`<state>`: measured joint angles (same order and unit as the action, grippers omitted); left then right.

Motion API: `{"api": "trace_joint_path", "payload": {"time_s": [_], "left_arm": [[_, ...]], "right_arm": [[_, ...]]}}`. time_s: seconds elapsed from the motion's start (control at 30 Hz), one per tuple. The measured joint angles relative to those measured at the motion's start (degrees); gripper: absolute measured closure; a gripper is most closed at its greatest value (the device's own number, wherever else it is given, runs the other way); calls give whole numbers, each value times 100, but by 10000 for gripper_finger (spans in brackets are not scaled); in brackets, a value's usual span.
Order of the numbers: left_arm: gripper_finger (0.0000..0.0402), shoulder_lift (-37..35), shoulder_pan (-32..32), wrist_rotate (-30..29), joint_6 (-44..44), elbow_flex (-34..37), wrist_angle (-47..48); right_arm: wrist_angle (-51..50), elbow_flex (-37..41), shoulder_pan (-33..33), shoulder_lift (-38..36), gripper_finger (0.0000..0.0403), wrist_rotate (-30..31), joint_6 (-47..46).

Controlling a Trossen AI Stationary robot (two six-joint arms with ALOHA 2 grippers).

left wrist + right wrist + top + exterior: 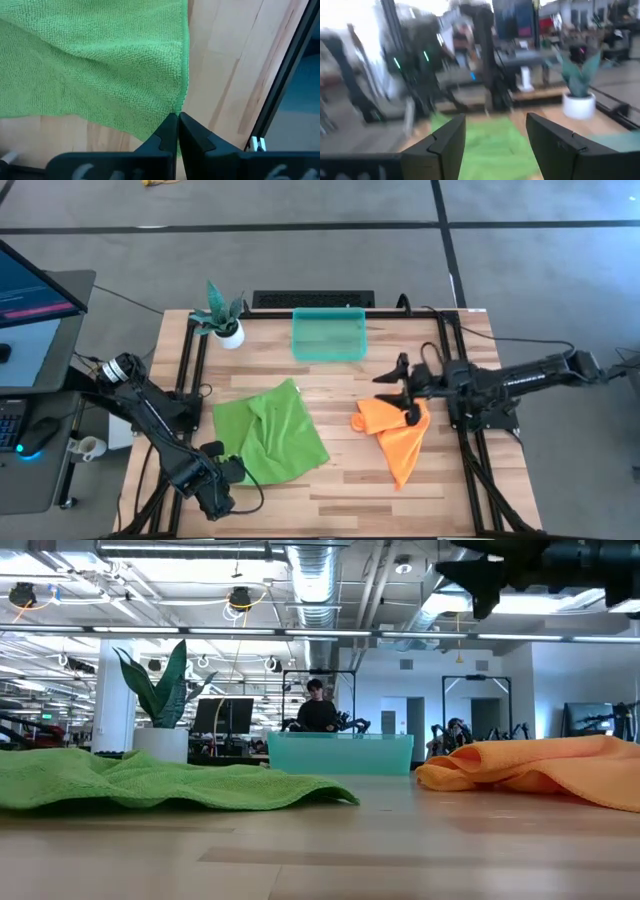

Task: Roll towel into tight, uniform cylinder
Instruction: Roll the green microfiber towel

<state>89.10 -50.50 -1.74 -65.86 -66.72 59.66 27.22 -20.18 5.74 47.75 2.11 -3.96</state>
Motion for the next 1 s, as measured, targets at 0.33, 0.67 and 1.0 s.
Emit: {"api": "trace_joint_path", "payload": {"time_s": [0.33, 0.67, 1.0], "left_arm": [[401, 0, 0, -2, -152, 0, 0], [401, 0, 0, -7, -429, 0, 0], [401, 0, 0, -205, -429, 0, -2]], "right_arm": [[-587, -645, 1029, 1744, 172, 872, 295], [-579, -1536, 1662, 3367, 172, 871, 727], [-587, -2394, 1834, 4833, 172, 864, 753]]}}
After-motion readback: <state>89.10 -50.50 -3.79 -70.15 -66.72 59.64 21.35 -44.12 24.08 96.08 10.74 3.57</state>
